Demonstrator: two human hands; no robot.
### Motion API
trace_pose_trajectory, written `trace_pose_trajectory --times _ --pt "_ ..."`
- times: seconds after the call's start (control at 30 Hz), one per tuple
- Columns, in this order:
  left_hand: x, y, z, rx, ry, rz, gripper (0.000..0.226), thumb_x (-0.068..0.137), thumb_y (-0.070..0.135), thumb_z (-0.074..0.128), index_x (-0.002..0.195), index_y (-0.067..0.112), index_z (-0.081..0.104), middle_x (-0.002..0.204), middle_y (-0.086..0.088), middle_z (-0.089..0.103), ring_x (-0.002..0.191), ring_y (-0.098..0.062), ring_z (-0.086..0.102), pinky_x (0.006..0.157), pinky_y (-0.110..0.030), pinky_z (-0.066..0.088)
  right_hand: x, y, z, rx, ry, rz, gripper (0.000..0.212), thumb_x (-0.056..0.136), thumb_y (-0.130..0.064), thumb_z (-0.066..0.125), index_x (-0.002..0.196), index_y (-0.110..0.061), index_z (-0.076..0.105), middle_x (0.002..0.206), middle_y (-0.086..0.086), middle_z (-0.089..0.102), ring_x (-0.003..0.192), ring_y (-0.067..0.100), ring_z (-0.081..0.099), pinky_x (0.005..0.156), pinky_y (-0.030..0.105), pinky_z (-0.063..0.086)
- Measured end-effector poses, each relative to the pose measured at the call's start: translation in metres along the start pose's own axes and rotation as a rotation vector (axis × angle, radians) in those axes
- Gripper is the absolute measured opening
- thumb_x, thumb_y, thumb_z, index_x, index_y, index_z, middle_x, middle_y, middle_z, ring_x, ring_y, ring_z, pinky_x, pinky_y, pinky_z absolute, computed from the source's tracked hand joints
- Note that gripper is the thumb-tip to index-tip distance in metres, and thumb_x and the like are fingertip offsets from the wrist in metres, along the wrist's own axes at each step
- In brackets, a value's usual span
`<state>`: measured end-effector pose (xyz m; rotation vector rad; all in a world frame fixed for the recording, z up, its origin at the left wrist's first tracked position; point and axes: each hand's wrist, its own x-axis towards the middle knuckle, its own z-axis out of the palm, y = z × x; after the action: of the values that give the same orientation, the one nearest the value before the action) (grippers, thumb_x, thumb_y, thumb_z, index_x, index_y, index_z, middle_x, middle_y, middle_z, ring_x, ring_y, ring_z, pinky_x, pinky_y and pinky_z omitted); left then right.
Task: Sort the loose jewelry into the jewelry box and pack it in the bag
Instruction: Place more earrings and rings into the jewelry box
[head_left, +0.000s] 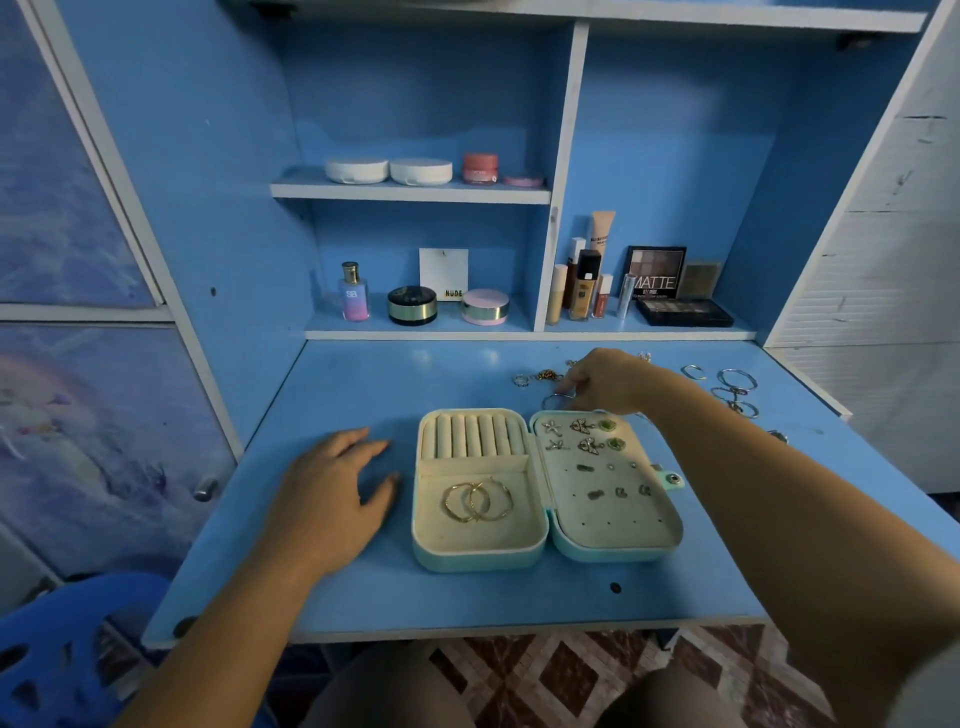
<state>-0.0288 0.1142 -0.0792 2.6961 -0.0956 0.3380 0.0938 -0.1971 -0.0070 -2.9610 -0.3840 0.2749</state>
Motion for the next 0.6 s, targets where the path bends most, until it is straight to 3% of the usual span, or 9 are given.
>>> trace_pose_trajectory --times 0.17,0.27,0.33,0.47,0.53,0.6 --pt "-0.001 0.001 -0.002 -0.001 0.001 0.004 0.047 0.091 0.039 0.06 0.135 0.023 0.057 0.143 0.004 0.049 0.131 -0.017 0.045 0.112 -0.035 0.034 0.003 0.001 0.003 0.114 0.026 0.017 0.023 0.083 -0.028 0.071 0.103 -0.018 0.068 0.095 -0.005 0.061 0.09 0.016 0.057 0.082 0.026 0.046" --pt "0.0 0.003 -0.003 -0.036 -0.003 -0.013 0.045 0.089 0.039 0.063 0.131 0.023 0.06 0.139 0.004 0.052 0.125 -0.018 0.05 0.108 -0.035 0.039 -0.003 0.0 -0.001 0.29 0.144 0.004 0.009 0.082 -0.025 0.073 0.086 -0.018 0.072 0.081 -0.005 0.065 0.077 0.014 0.059 0.067 0.021 0.046" --pt "0.003 0.005 -0.005 -0.101 0.001 -0.051 0.044 0.089 0.041 0.062 0.13 0.024 0.061 0.136 0.005 0.054 0.12 -0.017 0.054 0.103 -0.036 0.044 -0.015 -0.004 -0.003 0.379 0.251 -0.024 0.006 0.087 -0.023 0.067 0.084 -0.018 0.069 0.072 -0.008 0.062 0.068 0.015 0.056 0.062 0.025 0.048" --pt "0.017 0.023 -0.007 -0.23 0.029 -0.122 0.047 0.093 0.046 0.055 0.135 0.026 0.053 0.136 0.004 0.054 0.124 -0.018 0.052 0.102 -0.038 0.044 -0.028 -0.006 0.0 0.362 0.361 -0.061 0.008 0.095 -0.02 0.054 0.09 -0.02 0.061 0.085 -0.004 0.063 0.081 0.024 0.061 0.073 0.037 0.052" --pt "0.025 0.034 -0.005 -0.206 0.021 -0.134 0.048 0.094 0.048 0.052 0.137 0.026 0.05 0.139 0.003 0.052 0.127 -0.019 0.049 0.102 -0.038 0.042 -0.024 -0.003 0.002 0.303 0.305 -0.024 0.008 0.094 -0.021 0.056 0.097 -0.016 0.062 0.095 0.0 0.064 0.088 0.022 0.061 0.074 0.032 0.051" --pt "0.03 0.039 0.0 -0.151 -0.019 -0.147 0.049 0.097 0.048 0.046 0.139 0.024 0.049 0.142 0.001 0.049 0.13 -0.019 0.047 0.105 -0.037 0.039 -0.015 0.0 0.004 0.222 0.187 0.012 0.022 0.092 -0.025 0.06 0.111 -0.014 0.062 0.11 0.003 0.063 0.095 0.021 0.059 0.076 0.028 0.047"
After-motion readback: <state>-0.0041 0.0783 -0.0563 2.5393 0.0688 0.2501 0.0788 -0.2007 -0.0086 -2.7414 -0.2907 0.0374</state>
